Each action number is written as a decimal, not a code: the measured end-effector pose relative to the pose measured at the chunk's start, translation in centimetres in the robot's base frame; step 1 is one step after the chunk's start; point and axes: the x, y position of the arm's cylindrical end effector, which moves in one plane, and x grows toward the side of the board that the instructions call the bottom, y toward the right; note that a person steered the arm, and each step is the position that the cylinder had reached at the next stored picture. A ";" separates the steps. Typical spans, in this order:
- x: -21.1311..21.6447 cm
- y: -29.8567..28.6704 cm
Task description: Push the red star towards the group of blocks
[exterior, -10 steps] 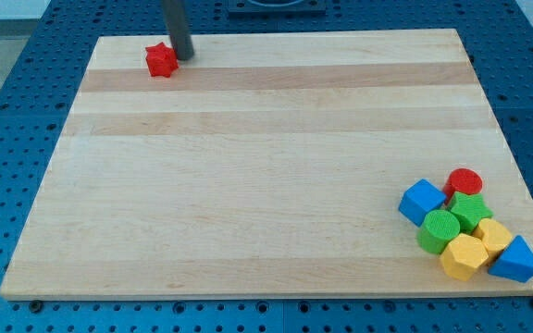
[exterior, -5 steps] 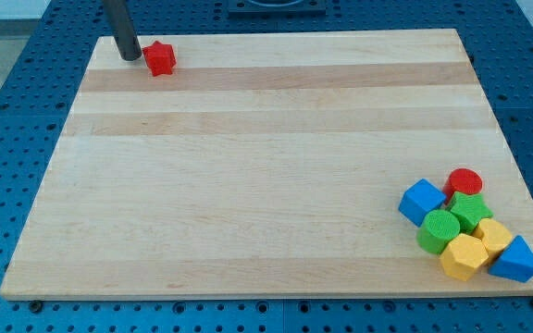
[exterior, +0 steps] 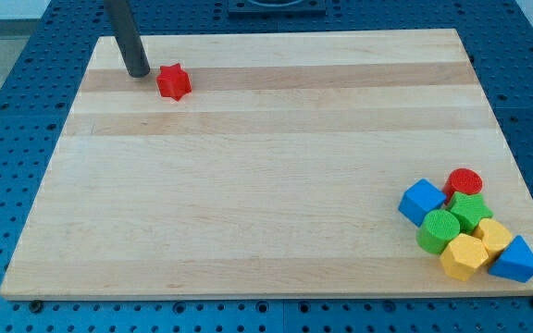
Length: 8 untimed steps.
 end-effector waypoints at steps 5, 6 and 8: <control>11.5 12.0; 12.0 17.5; 15.2 18.8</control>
